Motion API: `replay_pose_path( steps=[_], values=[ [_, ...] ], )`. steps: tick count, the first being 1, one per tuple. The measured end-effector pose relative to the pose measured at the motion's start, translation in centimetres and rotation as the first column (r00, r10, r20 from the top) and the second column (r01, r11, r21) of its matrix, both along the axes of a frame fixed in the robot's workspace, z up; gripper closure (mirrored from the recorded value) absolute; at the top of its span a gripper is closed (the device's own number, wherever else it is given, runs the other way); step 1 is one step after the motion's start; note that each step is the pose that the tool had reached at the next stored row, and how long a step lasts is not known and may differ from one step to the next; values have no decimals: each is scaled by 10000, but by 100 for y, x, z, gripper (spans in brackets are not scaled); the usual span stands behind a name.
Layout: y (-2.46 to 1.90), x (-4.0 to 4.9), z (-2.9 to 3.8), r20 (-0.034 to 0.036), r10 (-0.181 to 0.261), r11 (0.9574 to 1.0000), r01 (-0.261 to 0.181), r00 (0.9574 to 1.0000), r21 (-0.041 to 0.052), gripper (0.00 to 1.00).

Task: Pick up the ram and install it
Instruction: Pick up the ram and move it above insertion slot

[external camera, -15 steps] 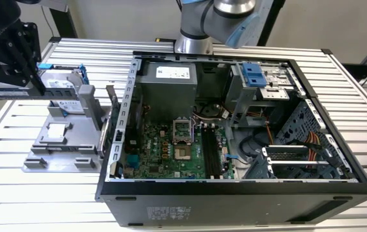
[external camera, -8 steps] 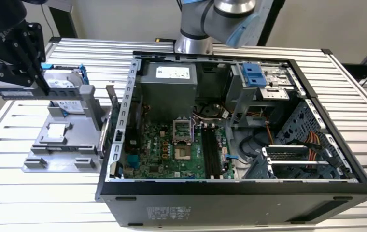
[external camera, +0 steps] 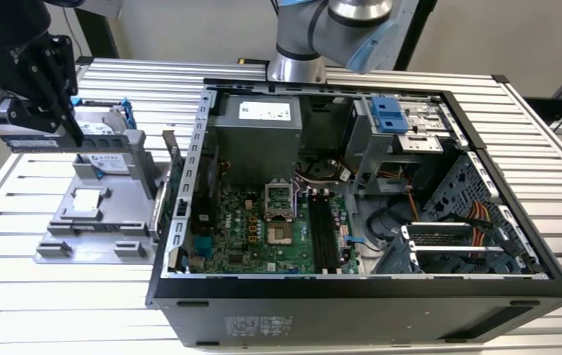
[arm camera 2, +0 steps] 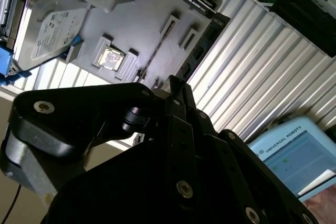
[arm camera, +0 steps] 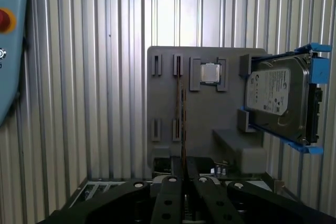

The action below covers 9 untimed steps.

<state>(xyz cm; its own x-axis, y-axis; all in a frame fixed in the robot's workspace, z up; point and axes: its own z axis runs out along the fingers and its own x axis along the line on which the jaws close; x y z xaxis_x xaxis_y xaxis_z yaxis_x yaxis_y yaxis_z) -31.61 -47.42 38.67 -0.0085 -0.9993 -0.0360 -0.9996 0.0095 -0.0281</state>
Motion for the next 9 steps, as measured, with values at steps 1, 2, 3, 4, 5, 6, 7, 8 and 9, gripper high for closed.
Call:
replay_pose_path(
  steps=[1, 2, 3, 4, 5, 6, 7, 8, 9],
  values=[
    [0, 11, 0, 1, 0, 10000, 0, 10000, 0, 100],
    [0, 21, 0, 0, 0, 10000, 0, 10000, 0, 100],
    [0, 31, 0, 1, 0, 10000, 0, 10000, 0, 100],
    [0, 41, 0, 0, 0, 10000, 0, 10000, 0, 100],
    [0, 52, 0, 0, 0, 10000, 0, 10000, -1, 100],
    [0, 61, 0, 0, 0, 10000, 0, 10000, -1, 100],
    [0, 73, 0, 0, 0, 10000, 0, 10000, -1, 100],
    [0, 83, 0, 0, 0, 10000, 0, 10000, -1, 100],
    [0, 93, 0, 0, 0, 10000, 0, 10000, -1, 100]
  ],
)
